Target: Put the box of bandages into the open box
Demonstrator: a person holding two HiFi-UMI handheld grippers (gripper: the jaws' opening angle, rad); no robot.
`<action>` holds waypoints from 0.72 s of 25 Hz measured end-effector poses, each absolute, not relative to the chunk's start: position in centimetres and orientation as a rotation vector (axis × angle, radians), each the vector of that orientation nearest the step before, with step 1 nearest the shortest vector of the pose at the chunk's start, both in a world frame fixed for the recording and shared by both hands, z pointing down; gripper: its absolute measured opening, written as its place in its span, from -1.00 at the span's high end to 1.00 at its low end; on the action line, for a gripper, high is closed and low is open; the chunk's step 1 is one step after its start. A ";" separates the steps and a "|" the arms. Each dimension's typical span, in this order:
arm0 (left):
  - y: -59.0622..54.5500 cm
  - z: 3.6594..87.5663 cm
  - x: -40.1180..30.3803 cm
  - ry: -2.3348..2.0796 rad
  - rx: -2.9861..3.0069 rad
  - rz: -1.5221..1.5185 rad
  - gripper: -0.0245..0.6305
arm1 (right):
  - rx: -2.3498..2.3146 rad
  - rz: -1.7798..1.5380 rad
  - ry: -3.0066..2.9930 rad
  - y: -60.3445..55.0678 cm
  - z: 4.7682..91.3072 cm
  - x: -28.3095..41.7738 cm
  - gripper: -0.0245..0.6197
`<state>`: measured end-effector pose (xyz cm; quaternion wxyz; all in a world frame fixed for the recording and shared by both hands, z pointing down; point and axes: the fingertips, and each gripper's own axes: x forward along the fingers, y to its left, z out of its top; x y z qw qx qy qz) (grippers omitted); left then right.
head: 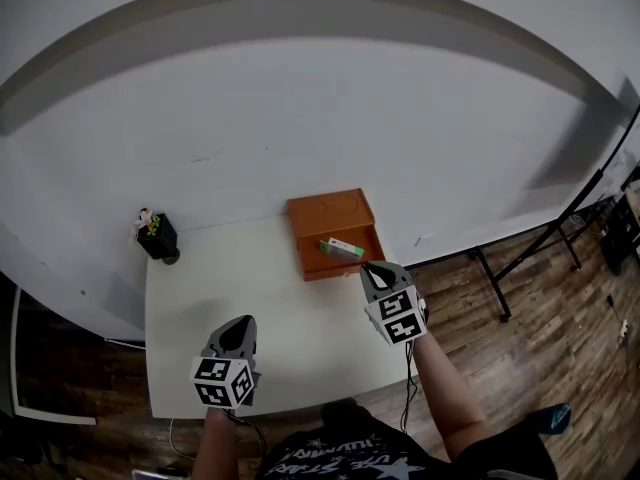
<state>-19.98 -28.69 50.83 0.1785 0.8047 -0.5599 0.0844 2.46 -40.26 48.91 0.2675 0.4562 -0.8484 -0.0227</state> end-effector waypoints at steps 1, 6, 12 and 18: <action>-28.0 50.7 -20.0 -1.581 2.280 0.236 0.86 | 1.243 -0.059 -2.297 -39.3 48.7 2.3 0.76; -24.2 50.4 -20.3 -1.569 2.298 0.224 0.86 | 1.322 -0.046 -2.345 -34.6 47.4 1.8 0.77; -19.6 50.6 -20.3 -1.551 2.314 0.232 0.86 | 1.344 -0.037 -2.340 -29.2 47.6 1.7 0.77; -15.2 50.8 -19.8 -1.519 2.335 0.241 0.86 | 1.373 0.019 -2.338 -24.0 48.5 1.9 0.77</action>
